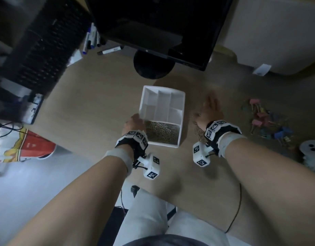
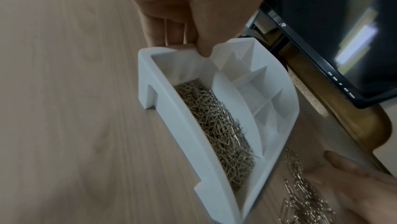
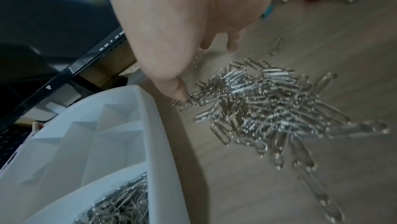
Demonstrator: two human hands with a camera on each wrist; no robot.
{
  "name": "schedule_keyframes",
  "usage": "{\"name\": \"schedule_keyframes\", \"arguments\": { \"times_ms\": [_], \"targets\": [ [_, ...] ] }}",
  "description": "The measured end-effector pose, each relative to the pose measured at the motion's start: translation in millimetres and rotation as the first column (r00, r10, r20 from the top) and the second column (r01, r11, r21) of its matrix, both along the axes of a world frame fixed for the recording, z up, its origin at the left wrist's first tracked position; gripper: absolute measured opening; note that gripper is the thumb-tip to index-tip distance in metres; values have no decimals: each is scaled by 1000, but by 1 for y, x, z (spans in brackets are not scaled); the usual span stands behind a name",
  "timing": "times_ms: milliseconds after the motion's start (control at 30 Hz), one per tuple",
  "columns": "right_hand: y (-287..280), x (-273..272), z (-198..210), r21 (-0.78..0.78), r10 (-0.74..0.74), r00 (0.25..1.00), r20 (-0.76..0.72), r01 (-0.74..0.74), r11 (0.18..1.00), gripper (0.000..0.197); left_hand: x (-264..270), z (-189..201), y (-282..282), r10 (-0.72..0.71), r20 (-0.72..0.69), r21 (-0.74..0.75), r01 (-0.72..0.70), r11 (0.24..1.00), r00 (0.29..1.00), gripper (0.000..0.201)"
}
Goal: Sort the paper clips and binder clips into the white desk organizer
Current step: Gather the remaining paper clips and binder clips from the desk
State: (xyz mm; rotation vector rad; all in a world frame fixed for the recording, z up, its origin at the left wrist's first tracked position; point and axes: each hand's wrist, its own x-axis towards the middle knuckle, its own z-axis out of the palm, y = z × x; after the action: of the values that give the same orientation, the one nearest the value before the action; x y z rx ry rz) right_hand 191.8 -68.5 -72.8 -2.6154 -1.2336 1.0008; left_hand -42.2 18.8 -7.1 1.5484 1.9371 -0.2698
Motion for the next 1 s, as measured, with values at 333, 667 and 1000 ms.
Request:
{"name": "schedule_keyframes", "arguments": {
  "times_ms": [333,667,1000],
  "targets": [
    [-38,-29,6,193,91,994,64,-102,976,43,2,-3,-6,88,38,67,-90,994,995,32],
    [-35,-39,6,134,248,963,107,-261,956,59,3,-3,12,39,135,74,-49,996,990,30],
    [-70,-29,6,-192,-326,936,130,346,918,117,7,-4,20,2,247,32,-10,999,969,37]
  ]
}}
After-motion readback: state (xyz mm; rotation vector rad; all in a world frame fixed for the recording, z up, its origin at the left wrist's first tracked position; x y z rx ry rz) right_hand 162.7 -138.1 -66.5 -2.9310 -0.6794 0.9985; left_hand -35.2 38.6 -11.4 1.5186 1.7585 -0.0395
